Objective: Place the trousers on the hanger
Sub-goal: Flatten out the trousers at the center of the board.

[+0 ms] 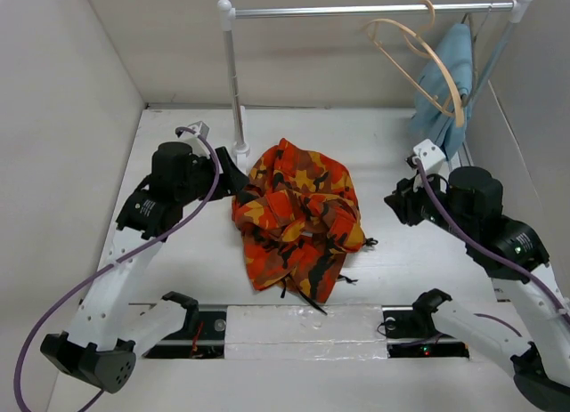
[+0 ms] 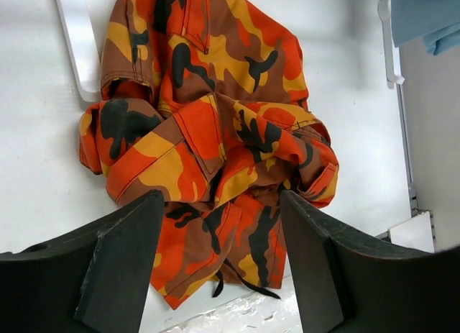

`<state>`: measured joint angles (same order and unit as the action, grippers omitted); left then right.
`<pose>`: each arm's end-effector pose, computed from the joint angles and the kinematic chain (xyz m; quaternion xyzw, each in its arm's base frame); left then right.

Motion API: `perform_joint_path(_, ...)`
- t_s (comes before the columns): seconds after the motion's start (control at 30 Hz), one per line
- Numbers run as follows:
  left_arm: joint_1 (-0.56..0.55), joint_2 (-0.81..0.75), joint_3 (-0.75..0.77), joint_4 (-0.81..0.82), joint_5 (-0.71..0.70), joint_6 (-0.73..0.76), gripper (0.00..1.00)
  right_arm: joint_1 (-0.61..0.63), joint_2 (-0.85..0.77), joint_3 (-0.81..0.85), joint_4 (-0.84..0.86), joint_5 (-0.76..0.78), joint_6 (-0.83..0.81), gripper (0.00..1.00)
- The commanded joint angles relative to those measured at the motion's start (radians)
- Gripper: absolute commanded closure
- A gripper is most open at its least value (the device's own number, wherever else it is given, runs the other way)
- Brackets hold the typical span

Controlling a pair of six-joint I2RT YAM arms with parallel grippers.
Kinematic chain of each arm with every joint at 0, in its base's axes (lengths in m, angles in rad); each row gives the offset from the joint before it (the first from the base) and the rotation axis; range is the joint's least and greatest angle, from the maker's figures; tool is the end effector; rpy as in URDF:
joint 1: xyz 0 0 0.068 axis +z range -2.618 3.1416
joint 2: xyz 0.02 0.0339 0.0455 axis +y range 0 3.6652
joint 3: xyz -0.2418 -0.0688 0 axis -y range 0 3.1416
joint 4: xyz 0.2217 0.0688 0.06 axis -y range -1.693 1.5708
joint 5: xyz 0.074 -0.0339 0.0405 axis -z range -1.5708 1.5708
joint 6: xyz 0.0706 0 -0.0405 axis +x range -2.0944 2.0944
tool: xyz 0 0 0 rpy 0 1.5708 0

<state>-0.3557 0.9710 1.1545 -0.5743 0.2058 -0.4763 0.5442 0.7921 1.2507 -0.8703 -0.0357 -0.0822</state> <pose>0.2039 -0.0911 0.3580 0.0072 0.8285 -0.3017 0.4717 0.1312 0.0823 0.3797 -0.2671 0.7929 0.1399 0.5296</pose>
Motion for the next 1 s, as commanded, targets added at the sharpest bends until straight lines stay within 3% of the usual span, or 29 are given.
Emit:
perform_joint_path(0.0, 0.006, 0.0, 0.024, 0.002, -0.02, -0.007, 0.39, -0.004, -0.036, -0.022, -0.021, -0.02, 0.001, 0.79)
perform_joint_path(0.03, 0.006, 0.003, 0.011, -0.004, -0.041, -0.011, 0.37, -0.004, -0.034, -0.027, -0.028, -0.021, -0.002, 0.97)
perform_joint_path(0.1, 0.006, 0.015, -0.005, -0.022, -0.062, -0.036, 0.41, -0.004, -0.019, -0.051, -0.044, -0.052, -0.025, 1.0)
perform_joint_path(0.17, 0.006, 0.018, -0.058, -0.038, -0.126, -0.085, 0.59, -0.004, -0.008, -0.079, -0.049, -0.052, -0.028, 1.0)
perform_joint_path(0.2, 0.021, 0.02, -0.079, -0.047, -0.147, -0.099, 0.8, -0.004, -0.001, -0.109, -0.049, -0.052, -0.03, 0.99)
perform_joint_path(0.27, 0.117, 0.014, -0.159, -0.056, -0.108, -0.122, 0.95, -0.004, 0.019, -0.144, -0.038, -0.064, -0.03, 0.68)
perform_joint_path(0.3, 0.159, 0.008, -0.188, -0.044, -0.073, -0.117, 0.96, -0.004, 0.027, -0.164, -0.026, -0.072, -0.03, 0.57)
perform_joint_path(0.33, 0.197, -0.003, -0.223, -0.03, 0.013, -0.113, 0.91, -0.004, 0.038, -0.209, -0.015, -0.079, -0.03, 0.41)
perform_joint_path(0.37, 0.23, -0.015, -0.281, 0.003, 0.052, -0.105, 0.82, -0.004, 0.047, -0.232, -0.001, -0.104, -0.03, 0.36)
perform_joint_path(0.4, 0.259, -0.017, -0.306, 0.02, 0.081, -0.105, 0.53, 0.005, 0.056, -0.253, 0.028, -0.116, -0.031, 0.33)
perform_joint_path(0.43, 0.259, -0.017, -0.328, 0.034, 0.122, -0.113, 0.39, 0.016, 0.065, -0.292, 0.045, -0.128, -0.03, 0.26)
perform_joint_path(0.5, 0.259, -0.011, -0.386, 0.076, 0.167, -0.131, 0.18, 0.028, 0.101, -0.333, 0.101, -0.151, -0.03, 0.21)
perform_joint_path(0.57, 0.259, -0.018, -0.458, 0.178, 0.247, -0.174, 0.09, 0.042, 0.155, -0.337, 0.12, -0.161, -0.039, 0.18)
perform_joint_path(0.7, 0.192, 0.029, -0.506, 0.324, 0.268, -0.252, 0.03, 0.068, 0.251, -0.342, 0.203, -0.168, -0.045, 0.15)
perform_joint_path(0.83, 0.179, 0.113, -0.536, 0.432, 0.244, -0.272, 0.06, 0.068, 0.321, -0.387, 0.298, -0.193, -0.03, 0.18)
perform_joint_path(0.87, 0.179, 0.154, -0.542, 0.462, 0.241, -0.271, 0.09, 0.068, 0.332, -0.395, 0.318, -0.172, -0.021, 0.2)
perform_joint_path(0.9, 0.179, 0.173, -0.549, 0.484, 0.242, -0.269, 0.18, 0.068, 0.34, -0.407, 0.356, -0.158, -0.014, 0.21)
perform_joint_path(0.97, 0.179, 0.231, -0.556, 0.523, 0.227, -0.268, 0.31, 0.068, 0.375, -0.41, 0.384, -0.123, -0.014, 0.35)
